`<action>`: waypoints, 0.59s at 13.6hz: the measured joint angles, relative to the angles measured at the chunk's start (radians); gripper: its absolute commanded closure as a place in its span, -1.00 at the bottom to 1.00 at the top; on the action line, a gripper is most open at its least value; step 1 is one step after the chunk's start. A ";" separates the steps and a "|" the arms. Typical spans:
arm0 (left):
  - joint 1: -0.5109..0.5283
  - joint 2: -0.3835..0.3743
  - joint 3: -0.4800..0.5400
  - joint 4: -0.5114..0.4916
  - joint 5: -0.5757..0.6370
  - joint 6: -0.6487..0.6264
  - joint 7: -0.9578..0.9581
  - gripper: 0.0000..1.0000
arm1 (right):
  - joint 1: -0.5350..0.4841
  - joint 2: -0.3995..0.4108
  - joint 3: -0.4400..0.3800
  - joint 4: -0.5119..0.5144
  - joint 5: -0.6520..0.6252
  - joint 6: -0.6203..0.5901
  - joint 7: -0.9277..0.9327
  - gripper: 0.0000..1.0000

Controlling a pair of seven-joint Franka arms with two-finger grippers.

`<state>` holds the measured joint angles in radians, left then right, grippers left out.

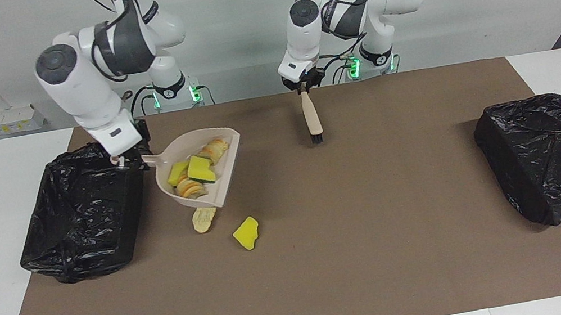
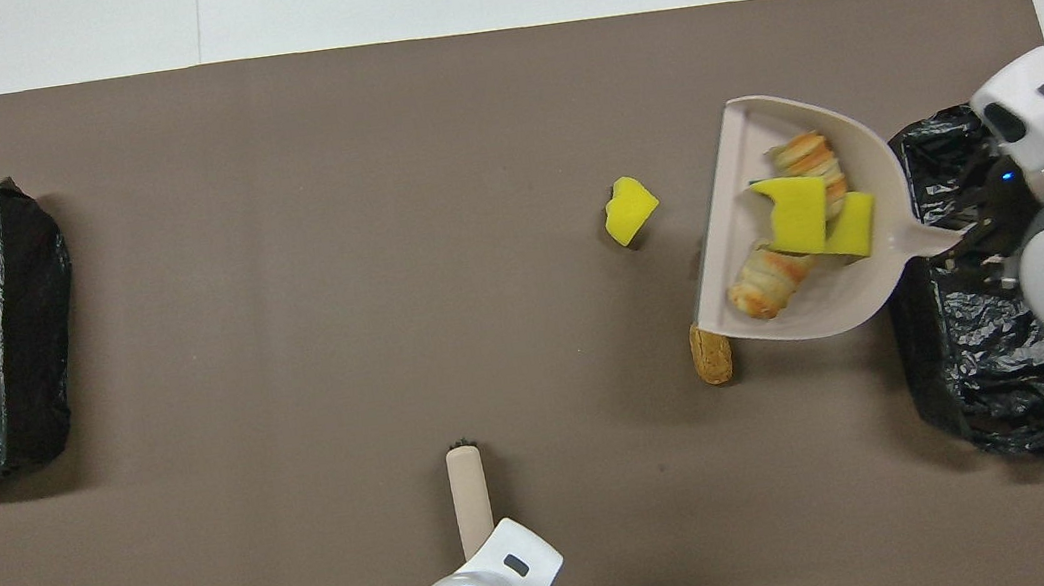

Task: Sweep and dump trash in bin
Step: 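Carry the loaded dustpan over the black bag with the right gripper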

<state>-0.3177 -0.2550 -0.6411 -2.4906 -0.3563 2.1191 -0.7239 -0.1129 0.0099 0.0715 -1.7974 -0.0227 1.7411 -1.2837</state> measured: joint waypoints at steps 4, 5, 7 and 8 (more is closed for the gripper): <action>-0.005 0.034 -0.055 -0.008 0.000 0.066 -0.071 1.00 | -0.172 0.004 -0.007 0.037 -0.156 0.031 -0.209 1.00; -0.005 0.037 -0.054 -0.007 0.000 0.069 -0.071 1.00 | -0.203 0.007 -0.008 0.037 -0.199 0.059 -0.256 1.00; -0.005 0.047 -0.051 -0.007 0.000 0.071 -0.071 1.00 | -0.252 0.013 -0.009 0.035 -0.271 0.110 -0.336 1.00; -0.005 0.053 -0.050 -0.007 0.000 0.072 -0.071 1.00 | -0.269 0.013 -0.009 0.027 -0.314 0.125 -0.354 1.00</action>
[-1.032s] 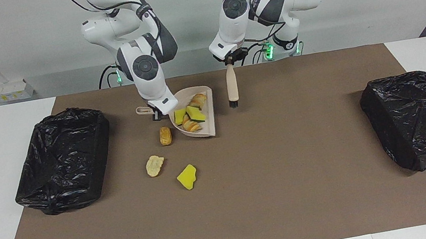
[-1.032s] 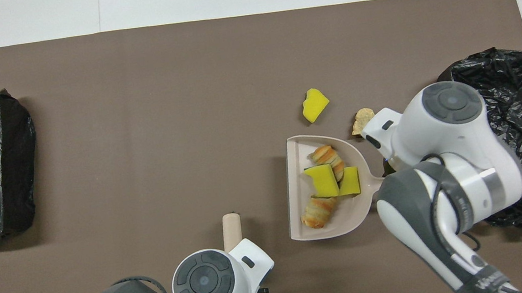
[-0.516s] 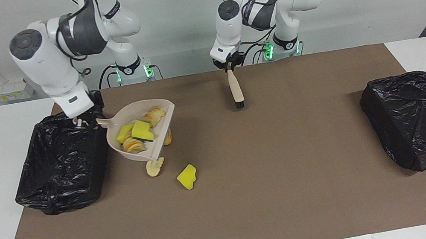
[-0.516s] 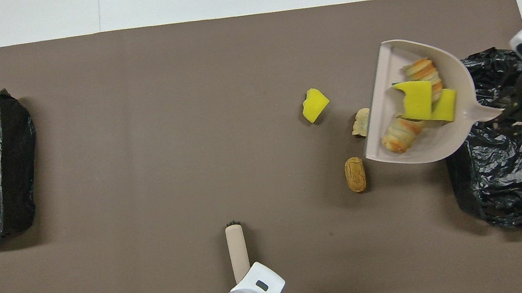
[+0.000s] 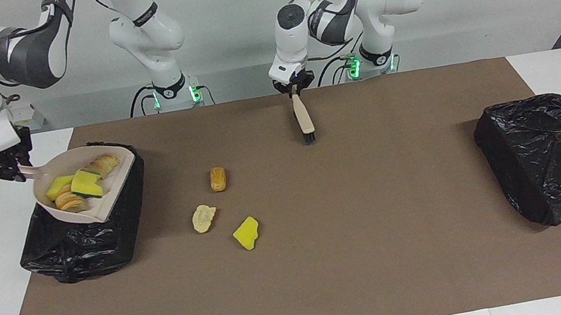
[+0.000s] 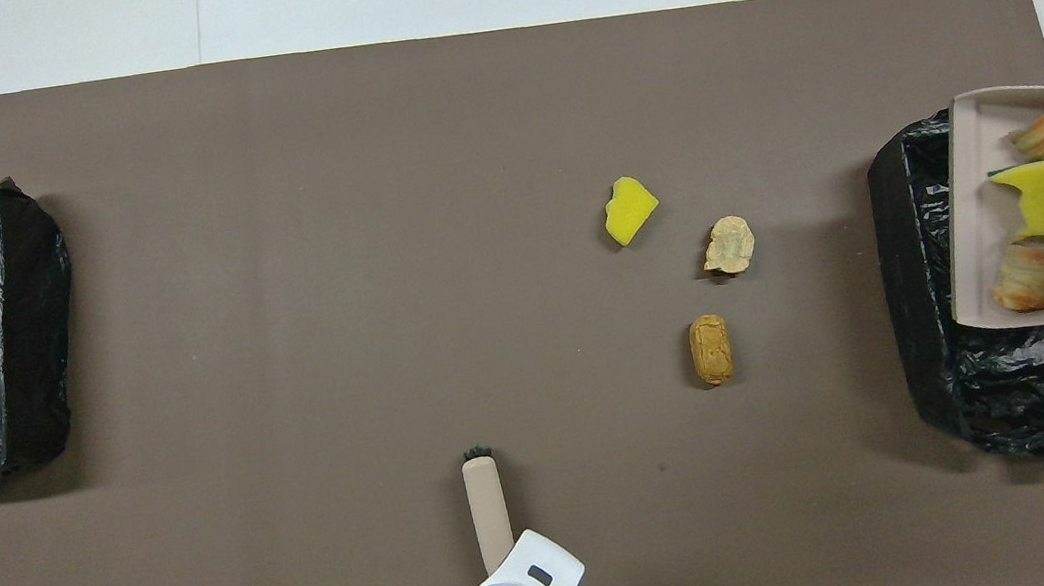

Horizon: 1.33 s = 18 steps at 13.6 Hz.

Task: Sweep and dump trash in bin
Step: 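Carry the loaded dustpan over the black bag with the right gripper, then tilt the dustpan with the right gripper to dump scraps into the bag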

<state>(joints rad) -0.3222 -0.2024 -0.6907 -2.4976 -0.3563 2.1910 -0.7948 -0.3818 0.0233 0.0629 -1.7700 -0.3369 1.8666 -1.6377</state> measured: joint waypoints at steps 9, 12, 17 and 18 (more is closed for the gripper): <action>0.039 0.063 0.020 0.074 0.000 -0.091 0.079 1.00 | -0.037 0.011 0.008 -0.175 -0.404 0.206 0.066 1.00; 0.042 0.070 0.023 0.089 -0.014 -0.147 0.125 1.00 | 0.026 0.010 0.011 -0.173 -0.504 0.160 0.115 1.00; 0.042 0.072 0.027 0.091 -0.030 -0.161 0.185 -0.27 | 0.074 0.006 0.010 -0.172 -0.588 0.121 0.182 1.00; 0.042 0.073 0.031 0.091 -0.030 -0.163 0.209 -0.77 | 0.069 0.005 0.006 -0.168 -0.605 0.116 0.182 1.00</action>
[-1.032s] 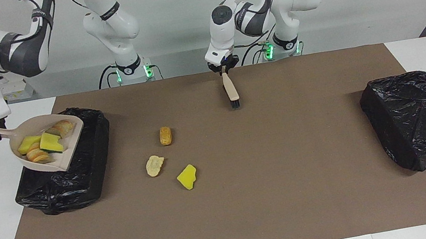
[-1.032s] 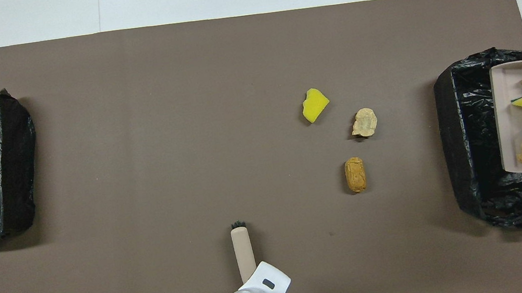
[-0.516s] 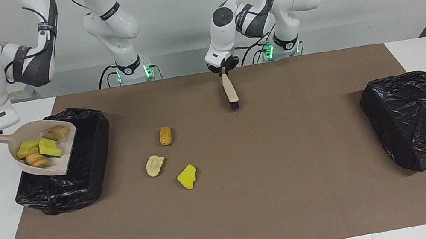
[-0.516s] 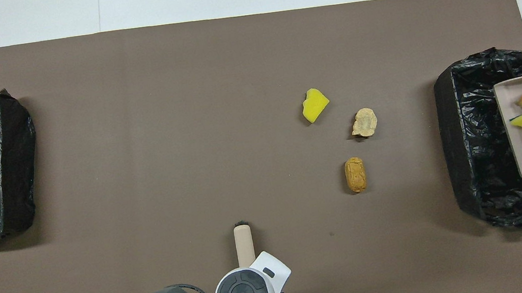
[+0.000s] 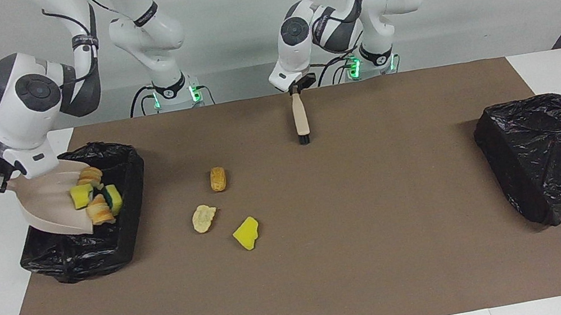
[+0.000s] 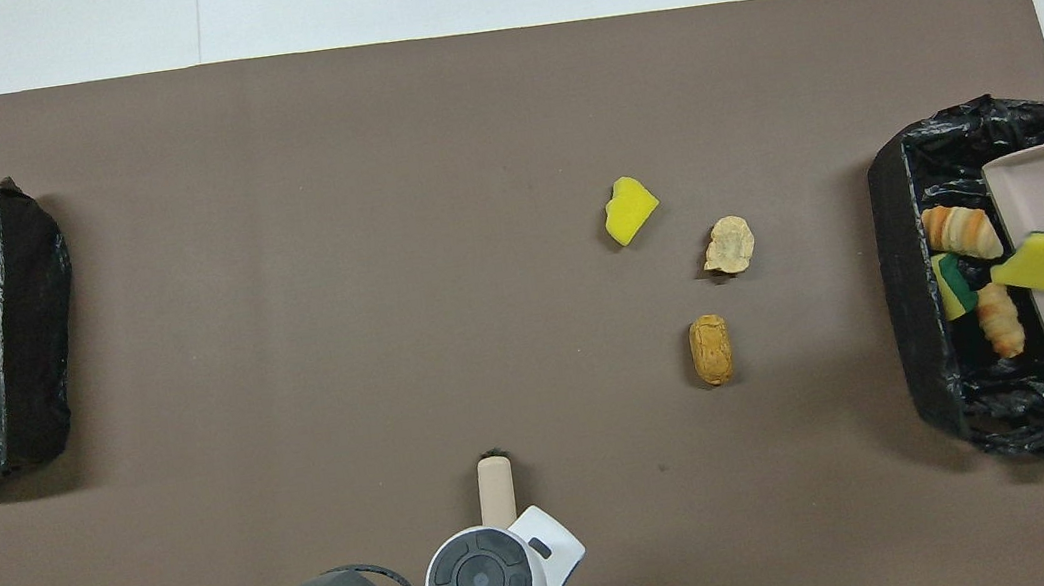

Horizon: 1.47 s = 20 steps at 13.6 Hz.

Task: Sweep and dump trash in bin
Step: 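Tilt the dustpan with the right gripper to dump scraps into the bag, then lift the dustpan away while the left gripper releases the brush, then bring the beige dustpan to the mat center with the right gripper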

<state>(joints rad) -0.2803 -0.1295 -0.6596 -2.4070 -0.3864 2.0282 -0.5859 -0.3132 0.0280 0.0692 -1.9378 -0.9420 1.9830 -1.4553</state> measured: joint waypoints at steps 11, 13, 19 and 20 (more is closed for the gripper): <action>0.008 -0.038 0.380 0.311 0.235 -0.212 0.401 -1.00 | 0.018 -0.055 0.016 0.207 0.385 -0.156 0.120 1.00; 0.013 -0.047 0.510 0.407 0.248 -0.256 0.542 -1.00 | 0.095 -0.052 0.021 0.193 0.445 -0.179 0.339 1.00; 0.051 -0.029 0.675 0.637 0.415 -0.363 0.746 -1.00 | 0.441 0.041 0.032 0.146 0.657 -0.206 1.186 1.00; 0.055 -0.011 0.687 0.684 0.415 -0.395 0.757 -1.00 | 0.499 0.073 0.032 0.153 0.720 -0.202 1.338 1.00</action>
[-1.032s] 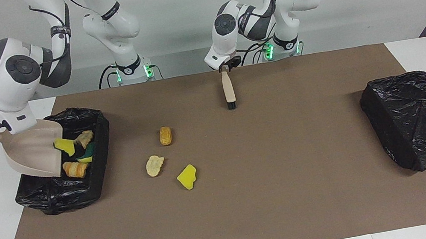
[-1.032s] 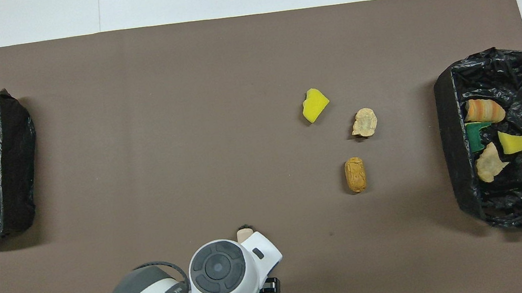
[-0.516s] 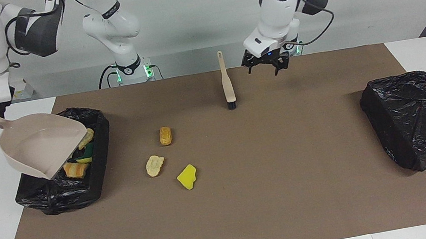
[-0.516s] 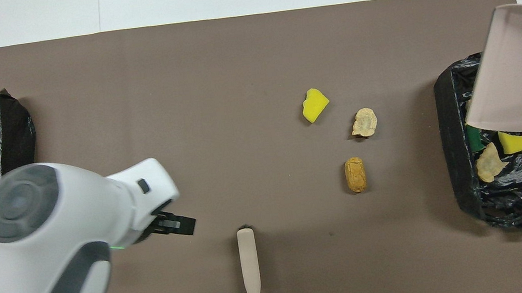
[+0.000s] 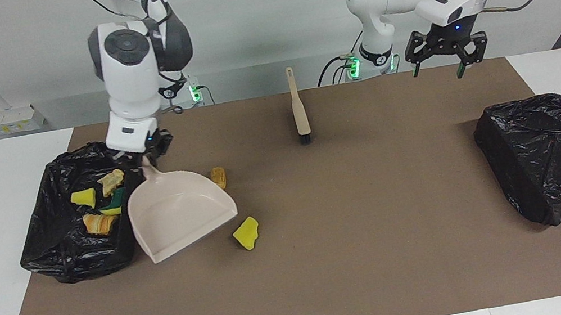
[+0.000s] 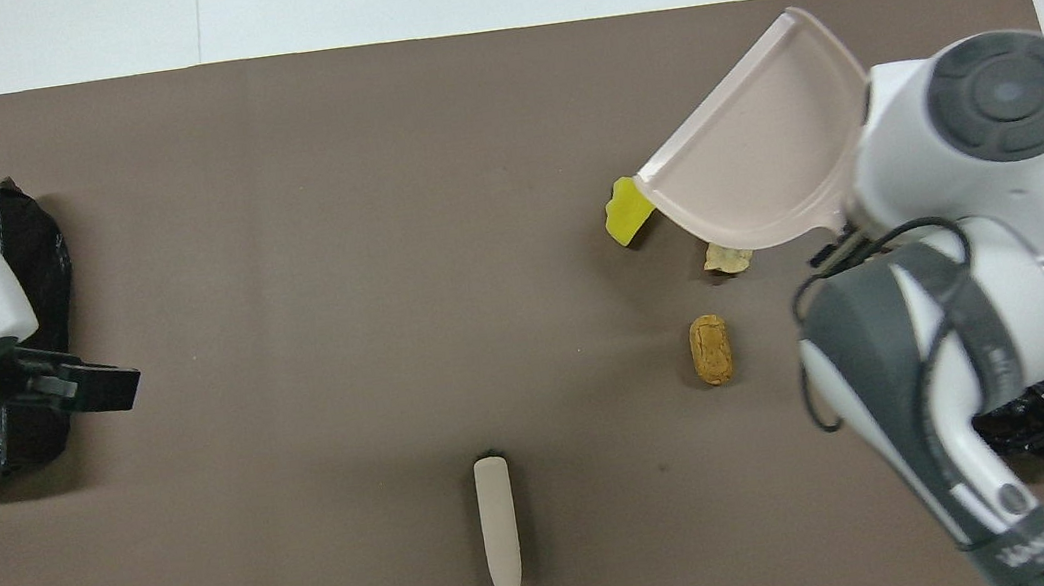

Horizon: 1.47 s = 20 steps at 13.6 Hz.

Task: Sweep and dump trash in bin
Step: 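Bring the beige dustpan to the mat center with the right gripper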

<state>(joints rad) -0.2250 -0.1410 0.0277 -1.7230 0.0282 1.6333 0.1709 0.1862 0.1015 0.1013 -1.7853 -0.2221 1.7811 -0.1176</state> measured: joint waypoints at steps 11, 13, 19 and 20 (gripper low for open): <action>0.050 0.139 0.010 0.220 -0.015 -0.117 0.004 -1.00 | 0.453 0.310 0.002 0.126 0.451 0.340 0.900 1.00; 0.056 0.139 0.008 0.220 -0.015 -0.121 0.003 -1.00 | 0.447 0.330 0.003 0.128 0.457 0.343 0.847 1.00; 0.072 0.139 0.002 0.220 -0.016 -0.121 0.006 -1.00 | 0.355 0.352 -0.002 0.129 0.480 0.343 0.653 1.00; 0.072 0.139 0.000 0.220 -0.016 -0.121 0.006 -1.00 | 0.348 0.357 -0.001 0.129 0.491 0.343 0.653 1.00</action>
<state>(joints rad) -0.1535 -0.0021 0.0278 -1.5029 0.0118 1.5119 0.1767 0.5338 0.4581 0.0998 -1.6564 0.2688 2.1241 0.5350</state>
